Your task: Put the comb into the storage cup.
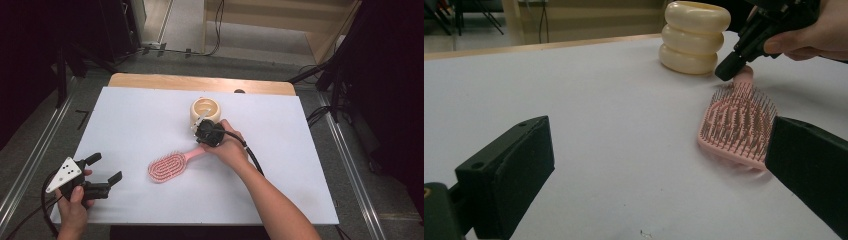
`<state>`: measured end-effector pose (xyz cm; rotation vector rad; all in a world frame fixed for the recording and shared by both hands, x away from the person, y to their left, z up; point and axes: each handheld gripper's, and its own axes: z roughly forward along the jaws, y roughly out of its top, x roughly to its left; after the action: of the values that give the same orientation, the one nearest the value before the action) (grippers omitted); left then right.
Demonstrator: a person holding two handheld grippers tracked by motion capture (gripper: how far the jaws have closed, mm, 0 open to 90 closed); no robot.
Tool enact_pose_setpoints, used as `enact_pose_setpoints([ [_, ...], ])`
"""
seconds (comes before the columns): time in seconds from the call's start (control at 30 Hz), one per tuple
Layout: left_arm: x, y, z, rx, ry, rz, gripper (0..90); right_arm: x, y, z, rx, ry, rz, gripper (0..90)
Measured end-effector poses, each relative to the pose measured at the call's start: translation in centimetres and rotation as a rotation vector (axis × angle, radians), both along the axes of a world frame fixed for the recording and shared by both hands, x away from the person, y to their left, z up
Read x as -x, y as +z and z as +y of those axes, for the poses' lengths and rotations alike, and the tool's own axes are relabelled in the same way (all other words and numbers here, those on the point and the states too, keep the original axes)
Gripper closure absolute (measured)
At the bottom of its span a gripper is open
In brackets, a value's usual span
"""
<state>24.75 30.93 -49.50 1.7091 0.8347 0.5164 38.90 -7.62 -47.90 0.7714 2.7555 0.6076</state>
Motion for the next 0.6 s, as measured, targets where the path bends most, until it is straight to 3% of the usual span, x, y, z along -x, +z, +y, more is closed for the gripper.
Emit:
enact_pose_setpoints([
  [0.3, 0.0, 0.0, -0.1, -0.008, -0.001, 0.001, 0.0, 2.0, 0.0, -1.5, 0.005, 0.037, 0.045, 88.2],
  [0.6, 0.0, 0.0, -0.1, -0.007, -0.002, 0.001, 0.0, 4.3, -0.1, -2.1, 0.002, 0.112, 0.088, 88.0],
])
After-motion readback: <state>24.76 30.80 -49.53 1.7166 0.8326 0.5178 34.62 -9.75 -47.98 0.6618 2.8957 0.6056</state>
